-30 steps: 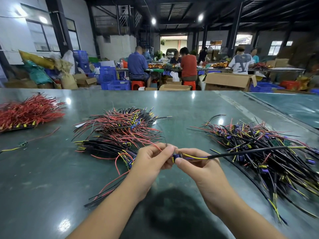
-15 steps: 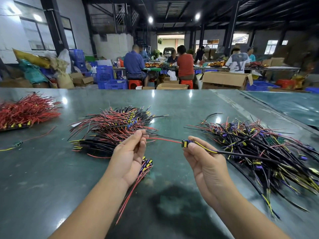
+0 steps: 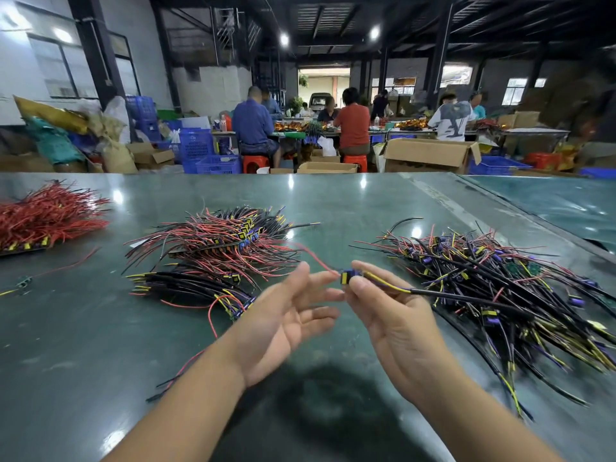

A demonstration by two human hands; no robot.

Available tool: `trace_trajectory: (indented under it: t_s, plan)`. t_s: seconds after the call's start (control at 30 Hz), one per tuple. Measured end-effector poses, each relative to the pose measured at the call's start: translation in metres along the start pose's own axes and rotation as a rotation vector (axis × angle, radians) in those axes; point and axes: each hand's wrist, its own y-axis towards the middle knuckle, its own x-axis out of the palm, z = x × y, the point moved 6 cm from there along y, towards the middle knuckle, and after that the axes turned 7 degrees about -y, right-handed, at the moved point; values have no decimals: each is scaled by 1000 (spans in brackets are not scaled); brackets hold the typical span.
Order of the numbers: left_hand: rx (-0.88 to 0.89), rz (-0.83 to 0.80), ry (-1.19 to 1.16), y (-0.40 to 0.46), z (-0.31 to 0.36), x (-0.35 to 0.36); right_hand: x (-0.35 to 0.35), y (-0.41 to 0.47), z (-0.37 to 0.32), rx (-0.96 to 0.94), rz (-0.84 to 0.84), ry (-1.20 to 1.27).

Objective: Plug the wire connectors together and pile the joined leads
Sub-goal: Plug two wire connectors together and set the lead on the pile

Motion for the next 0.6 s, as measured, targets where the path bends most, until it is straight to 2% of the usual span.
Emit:
trace_trajectory:
  t_s: [0.1, 0.27, 0.6]
  plan:
    - [79, 21, 29, 0, -6, 4, 8, -5, 4, 16, -103, -160]
    - [156, 85, 6, 1, 0, -3, 5, -5, 10, 44, -79, -256]
    - [90, 123, 16, -1, -4, -3, 4, -6, 11, 43, -97, -170]
